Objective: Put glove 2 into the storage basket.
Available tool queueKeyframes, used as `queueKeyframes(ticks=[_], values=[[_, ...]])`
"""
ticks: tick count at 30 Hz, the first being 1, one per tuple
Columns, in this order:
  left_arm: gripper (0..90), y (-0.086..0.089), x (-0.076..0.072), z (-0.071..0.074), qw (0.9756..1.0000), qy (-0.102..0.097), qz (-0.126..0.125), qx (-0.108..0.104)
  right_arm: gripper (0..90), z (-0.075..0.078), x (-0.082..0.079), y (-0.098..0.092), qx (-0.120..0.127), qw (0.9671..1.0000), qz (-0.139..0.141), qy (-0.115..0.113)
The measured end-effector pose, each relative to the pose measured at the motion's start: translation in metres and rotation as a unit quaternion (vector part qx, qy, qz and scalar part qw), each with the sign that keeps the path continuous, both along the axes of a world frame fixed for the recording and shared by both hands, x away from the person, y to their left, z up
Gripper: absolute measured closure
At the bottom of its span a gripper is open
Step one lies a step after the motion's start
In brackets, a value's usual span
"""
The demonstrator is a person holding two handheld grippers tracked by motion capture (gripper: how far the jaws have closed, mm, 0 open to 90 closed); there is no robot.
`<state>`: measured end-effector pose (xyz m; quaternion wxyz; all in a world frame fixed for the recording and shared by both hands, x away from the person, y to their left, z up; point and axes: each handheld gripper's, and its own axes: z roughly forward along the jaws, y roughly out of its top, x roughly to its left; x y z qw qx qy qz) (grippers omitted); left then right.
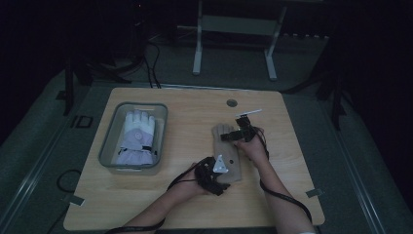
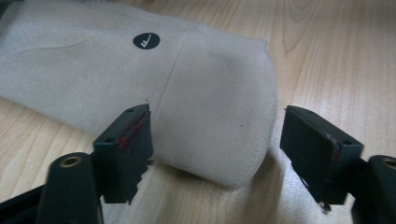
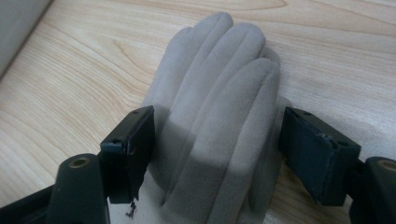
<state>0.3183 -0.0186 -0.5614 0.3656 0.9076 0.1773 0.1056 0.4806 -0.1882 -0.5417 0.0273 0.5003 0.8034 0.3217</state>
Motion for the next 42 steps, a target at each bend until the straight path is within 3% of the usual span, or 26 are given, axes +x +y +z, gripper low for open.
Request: queueKeyframes(ticks=[5, 7, 8, 11, 14, 17, 27, 33, 39, 42], values=[[32.4, -0.004, 0.0, -0.001, 0.9996, -0.015, -0.001, 0.024, 29.3, 0.001, 0.0, 0.005, -0.03, 0.9995, 0.006, 0.0], [35.7, -0.005, -0.001, -0.002, 0.9994, -0.022, 0.001, 0.026, 37.1, 0.001, 0.0, 0.007, -0.034, 0.9993, 0.016, 0.0], [37.5, -0.004, -0.001, -0.002, 0.9993, -0.024, 0.001, 0.027, 45.1, 0.002, 0.0, 0.007, -0.03, 0.9993, 0.022, 0.005], [51.1, -0.003, 0.001, 0.0, 0.9991, -0.029, 0.01, 0.03, 55.4, 0.001, -0.002, 0.008, -0.017, 0.9995, 0.025, 0.012], [72.8, -0.002, 0.003, 0.001, 0.9982, -0.039, 0.019, 0.041, 60.9, -0.001, -0.001, 0.006, 0.005, 0.9993, 0.027, 0.024], [77.0, -0.001, 0.006, 0.004, 0.999, -0.021, 0.02, 0.034, 63.8, 0.0, -0.003, 0.007, 0.006, 0.9993, 0.03, 0.024], [79.4, 0.003, 0.001, 0.016, 0.9989, -0.025, 0.021, 0.033, 65.3, 0.012, -0.008, 0.006, 0.021, 0.9994, 0.028, 0.004], [79.3, 0.011, -0.001, 0.03, 0.999, -0.033, 0.024, 0.02, 65.2, 0.031, -0.013, 0.01, 0.014, 0.9988, 0.037, -0.029], [79.4, 0.018, -0.006, 0.047, 0.9983, -0.05, 0.023, 0.021, 65.0, 0.051, -0.017, 0.012, 0.034, 0.9976, 0.044, -0.042], [79.4, 0.022, -0.005, 0.055, 0.9984, -0.047, 0.026, 0.016, 65.0, 0.058, -0.017, 0.014, 0.038, 0.9974, 0.042, -0.044]])
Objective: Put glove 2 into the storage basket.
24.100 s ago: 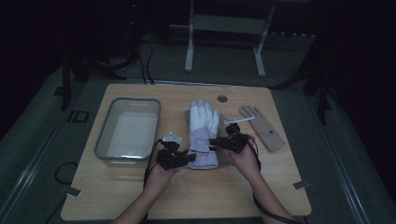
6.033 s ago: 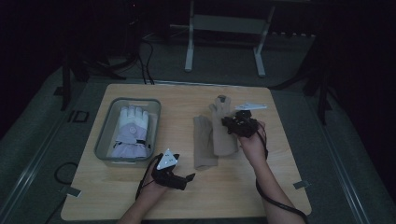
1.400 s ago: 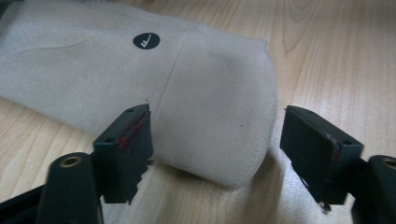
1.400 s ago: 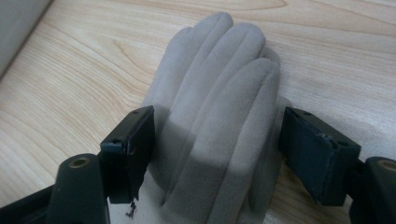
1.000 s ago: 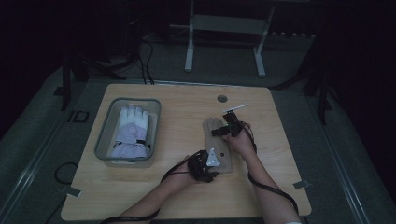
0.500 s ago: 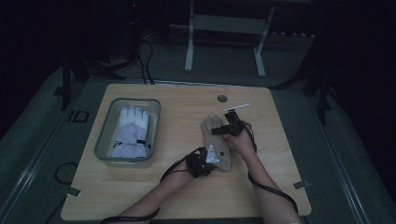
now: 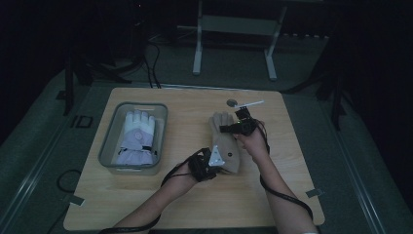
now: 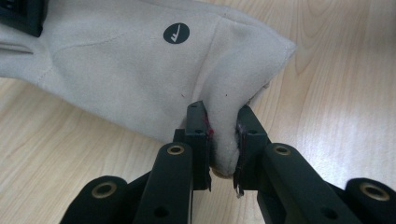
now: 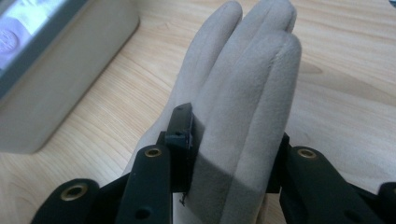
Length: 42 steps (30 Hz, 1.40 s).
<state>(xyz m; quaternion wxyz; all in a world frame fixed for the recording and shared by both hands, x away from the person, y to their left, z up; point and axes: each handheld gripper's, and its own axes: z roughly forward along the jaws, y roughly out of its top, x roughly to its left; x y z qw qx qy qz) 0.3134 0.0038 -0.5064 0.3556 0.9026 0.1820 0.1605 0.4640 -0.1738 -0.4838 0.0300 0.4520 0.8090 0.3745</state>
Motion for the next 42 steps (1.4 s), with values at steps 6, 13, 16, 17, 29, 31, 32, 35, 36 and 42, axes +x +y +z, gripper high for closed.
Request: queueKeyframes(ticks=[6, 13, 16, 17, 29, 31, 32, 35, 36, 42], values=[[79.4, 0.011, -0.002, 0.012, 0.9999, -0.007, 0.006, 0.004, 64.9, 0.01, 0.0, 0.007, 0.0, 1.0, 0.003, -0.008], [79.4, 0.024, -0.006, 0.026, 0.9997, -0.02, 0.013, 0.011, 64.8, 0.024, -0.002, 0.021, 0.0, 0.9997, 0.01, -0.021], [79.4, 0.03, -0.007, 0.032, 0.9994, -0.025, 0.018, 0.013, 64.8, 0.031, -0.001, 0.029, 0.002, 0.9995, 0.016, -0.026], [79.4, 0.033, -0.007, 0.033, 0.9994, -0.026, 0.021, 0.012, 64.8, 0.033, -0.001, 0.032, 0.001, 0.9995, 0.017, -0.027], [79.4, 0.076, -0.012, 0.05, 0.9977, -0.037, 0.05, 0.028, 64.8, 0.049, 0.004, 0.08, 0.01, 0.9985, 0.04, -0.035], [79.4, 0.085, -0.013, 0.051, 0.9973, -0.037, 0.057, 0.029, 64.8, 0.05, 0.005, 0.089, 0.009, 0.9983, 0.045, -0.036], [79.4, 0.089, -0.013, 0.051, 0.997, -0.037, 0.059, 0.032, 64.8, 0.051, 0.005, 0.094, 0.009, 0.9981, 0.047, -0.038], [79.5, 0.104, -0.014, 0.054, 0.9963, -0.037, 0.069, 0.035, 64.8, 0.053, 0.006, 0.108, 0.011, 0.9976, 0.056, -0.04], [79.5, 0.108, -0.015, 0.054, 0.9963, -0.034, 0.072, 0.032, 64.8, 0.055, 0.006, 0.114, 0.012, 0.9974, 0.058, -0.04], [79.5, 0.136, -0.02, 0.056, 0.9944, -0.034, 0.097, 0.026, 64.8, 0.059, 0.007, 0.147, 0.017, 0.9958, 0.078, -0.043]])
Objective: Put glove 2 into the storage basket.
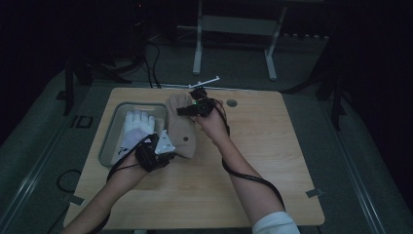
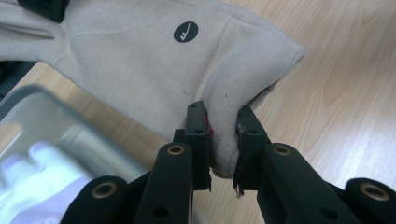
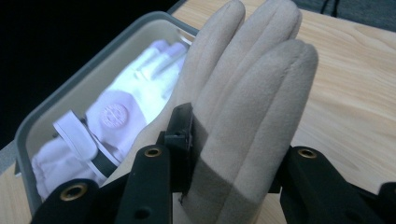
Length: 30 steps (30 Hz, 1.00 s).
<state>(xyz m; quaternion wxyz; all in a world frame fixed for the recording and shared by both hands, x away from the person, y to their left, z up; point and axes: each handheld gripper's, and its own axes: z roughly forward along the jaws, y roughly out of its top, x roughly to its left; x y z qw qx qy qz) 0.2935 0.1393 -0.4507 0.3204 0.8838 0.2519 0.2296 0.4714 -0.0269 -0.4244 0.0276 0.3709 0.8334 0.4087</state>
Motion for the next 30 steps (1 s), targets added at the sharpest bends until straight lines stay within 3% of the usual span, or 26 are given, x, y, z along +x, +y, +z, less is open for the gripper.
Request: queueKeyframes(ticks=[7, 16, 24, 30], values=[[79.5, 0.036, -0.006, -0.003, 0.9996, 0.006, 0.026, -0.005, 64.7, -0.002, 0.0, 0.038, 0.004, 0.9998, 0.02, 0.003], [79.5, 0.067, -0.009, -0.013, 0.9983, 0.018, 0.056, -0.002, 64.7, -0.011, 0.004, 0.083, -0.007, 0.999, 0.044, 0.011], [79.5, 0.09, -0.011, -0.019, 0.9963, 0.03, 0.079, 0.011, 64.6, -0.017, 0.004, 0.115, -0.019, 0.9978, 0.062, 0.008], [79.4, 0.104, -0.006, -0.028, 0.9949, 0.044, 0.091, 0.003, 64.4, -0.026, 0.006, 0.131, -0.034, 0.9971, 0.068, 0.004]])
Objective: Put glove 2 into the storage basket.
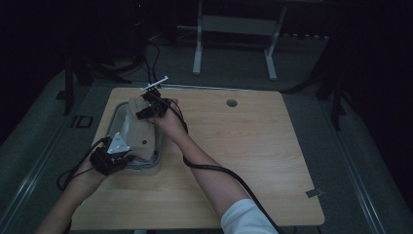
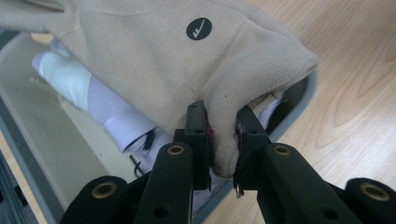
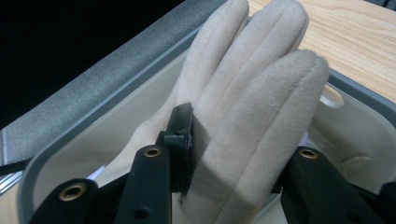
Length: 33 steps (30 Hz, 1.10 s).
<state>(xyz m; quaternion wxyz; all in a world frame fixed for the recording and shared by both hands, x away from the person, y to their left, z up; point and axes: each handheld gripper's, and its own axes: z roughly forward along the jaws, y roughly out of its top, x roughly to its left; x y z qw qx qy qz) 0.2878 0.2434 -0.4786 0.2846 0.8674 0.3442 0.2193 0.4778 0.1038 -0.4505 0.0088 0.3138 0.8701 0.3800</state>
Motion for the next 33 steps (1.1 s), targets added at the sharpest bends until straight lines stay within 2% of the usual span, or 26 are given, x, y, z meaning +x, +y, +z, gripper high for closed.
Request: queueKeyframes(ticks=[4, 8, 10, 13, 17, 20, 23, 24, 25, 27, 30, 32, 33], values=[[79.4, 0.001, 0.002, -0.007, 0.9999, 0.015, 0.001, 0.0, 63.9, -0.008, 0.002, 0.01, -0.012, 0.9999, 0.009, 0.0], [79.3, 0.002, 0.003, -0.011, 0.9998, 0.021, 0.001, -0.002, 62.9, -0.023, 0.005, 0.016, -0.03, 0.9995, 0.01, 0.008], [79.3, 0.004, 0.004, -0.012, 0.9997, 0.024, 0.003, -0.007, 62.6, -0.027, 0.006, 0.017, -0.031, 0.9994, 0.009, 0.012], [79.0, 0.007, 0.007, -0.013, 0.9992, 0.036, 0.003, -0.02, 56.8, -0.036, 0.01, 0.014, -0.024, 0.9993, 0.004, 0.027], [76.4, 0.01, 0.009, -0.013, 0.9984, 0.045, 0.008, -0.034, 41.1, -0.032, 0.013, 0.01, -0.034, 0.9993, 0.007, 0.017], [68.0, 0.011, 0.009, -0.01, 0.998, 0.044, 0.007, -0.045, 35.5, -0.026, 0.012, 0.006, -0.038, 0.9992, 0.012, 0.008], [48.6, 0.011, 0.008, -0.003, 0.9972, 0.048, 0.014, -0.055, 27.4, -0.021, 0.01, -0.001, -0.041, 0.9991, 0.013, 0.003], [43.8, 0.01, 0.006, -0.002, 0.9975, 0.041, 0.019, -0.054, 24.6, -0.019, 0.01, -0.003, -0.041, 0.9991, 0.014, 0.002], [38.3, 0.01, 0.005, 0.0, 0.9969, 0.04, 0.025, -0.063, 21.5, -0.016, 0.009, -0.006, -0.036, 0.9992, 0.018, 0.001], [28.0, 0.01, 0.002, 0.002, 0.9957, 0.039, 0.023, -0.08, 20.7, -0.012, 0.007, -0.013, -0.019, 0.9996, 0.021, 0.005], [19.7, 0.01, 0.0, 0.005, 0.9936, 0.03, 0.029, -0.105, 17.4, -0.007, 0.002, -0.02, -0.022, 0.999, 0.038, -0.002], [17.0, 0.008, -0.001, 0.008, 0.9933, 0.023, 0.032, -0.109, 17.2, -0.006, -0.002, -0.025, -0.021, 0.9989, 0.041, -0.004], [16.9, 0.007, -0.001, 0.009, 0.9932, 0.019, 0.03, -0.111, 17.2, -0.006, -0.005, -0.028, -0.019, 0.9987, 0.046, -0.012]])
